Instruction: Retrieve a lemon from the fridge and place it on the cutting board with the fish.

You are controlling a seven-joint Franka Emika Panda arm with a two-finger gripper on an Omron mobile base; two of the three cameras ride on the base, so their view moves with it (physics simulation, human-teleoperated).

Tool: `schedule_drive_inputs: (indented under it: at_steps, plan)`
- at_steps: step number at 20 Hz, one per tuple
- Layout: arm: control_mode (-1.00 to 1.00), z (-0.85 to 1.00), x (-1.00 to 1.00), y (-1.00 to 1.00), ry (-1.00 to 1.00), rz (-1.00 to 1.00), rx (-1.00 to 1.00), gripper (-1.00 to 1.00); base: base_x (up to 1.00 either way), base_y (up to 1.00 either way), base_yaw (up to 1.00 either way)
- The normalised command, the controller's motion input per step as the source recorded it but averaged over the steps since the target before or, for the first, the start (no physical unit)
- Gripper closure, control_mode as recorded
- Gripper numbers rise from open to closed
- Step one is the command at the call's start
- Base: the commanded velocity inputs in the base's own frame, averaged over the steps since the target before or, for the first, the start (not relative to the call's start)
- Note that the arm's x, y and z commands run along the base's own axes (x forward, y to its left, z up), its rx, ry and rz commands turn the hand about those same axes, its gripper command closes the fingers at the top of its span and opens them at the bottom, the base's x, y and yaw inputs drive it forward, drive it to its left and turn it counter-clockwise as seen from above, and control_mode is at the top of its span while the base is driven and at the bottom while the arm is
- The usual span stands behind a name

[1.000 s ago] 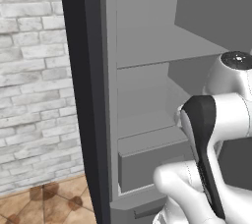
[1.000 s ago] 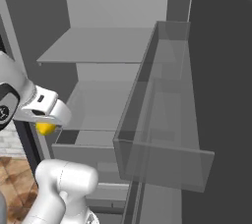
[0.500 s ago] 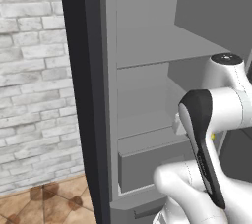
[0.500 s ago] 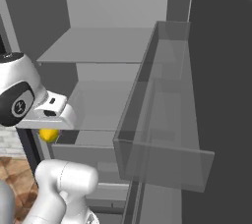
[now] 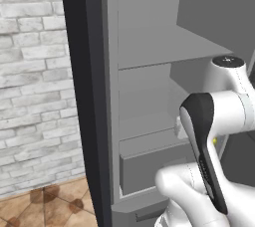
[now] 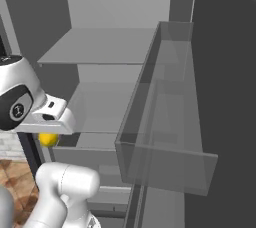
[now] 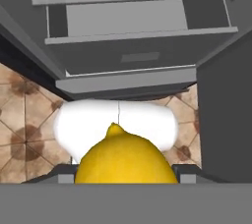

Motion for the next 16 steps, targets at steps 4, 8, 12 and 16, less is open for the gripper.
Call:
schedule_drive_inputs:
  at_steps: [4, 8, 12, 16]
  plan:
    - [1.0, -0.08, -0.11, 0.12, 0.0, -0.06, 0.0, 1.0, -0.45, 0.51, -0.26]
    - [1.0, 0.0, 0.0, 0.0, 0.0, 0.0, 0.0, 1.0, -0.55, 0.89, -0.51]
    - [1.0, 0.0, 0.0, 0.0, 0.0, 0.0, 0.0, 1.0, -0.46, 0.51, -0.53]
    - [1.0, 0.0, 0.0, 0.0, 0.0, 0.0, 0.0, 1.0, -0.7, -0.05, -0.52]
